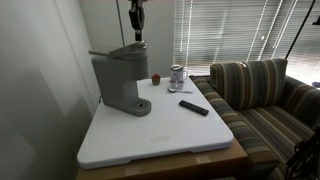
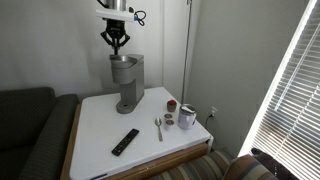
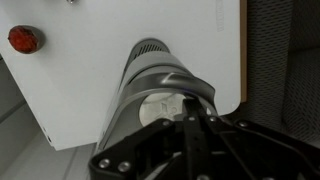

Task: Push the lid of the coffee machine downwards

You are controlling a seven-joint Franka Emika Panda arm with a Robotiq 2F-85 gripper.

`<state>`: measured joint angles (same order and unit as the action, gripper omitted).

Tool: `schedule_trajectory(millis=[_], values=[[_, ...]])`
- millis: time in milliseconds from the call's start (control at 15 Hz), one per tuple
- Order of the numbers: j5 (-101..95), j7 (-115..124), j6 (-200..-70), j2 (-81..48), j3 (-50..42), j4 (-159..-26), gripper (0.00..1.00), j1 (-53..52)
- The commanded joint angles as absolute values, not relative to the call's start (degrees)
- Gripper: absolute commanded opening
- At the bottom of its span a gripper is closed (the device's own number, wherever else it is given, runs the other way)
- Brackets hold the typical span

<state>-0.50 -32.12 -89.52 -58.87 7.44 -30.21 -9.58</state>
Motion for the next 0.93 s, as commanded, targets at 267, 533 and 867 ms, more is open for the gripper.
schedule_trajectory(millis=[267, 533, 867], values=[[-2.0, -31.2, -89.6, -58.4, 6.5, -30.1, 0.0, -10.5], [-2.4, -31.1, -89.8, -58.3, 6.4, -29.8, 0.0, -10.6], [-2.7, -30.9, -90.3, -58.3, 6.4, -29.1, 0.0, -10.7]])
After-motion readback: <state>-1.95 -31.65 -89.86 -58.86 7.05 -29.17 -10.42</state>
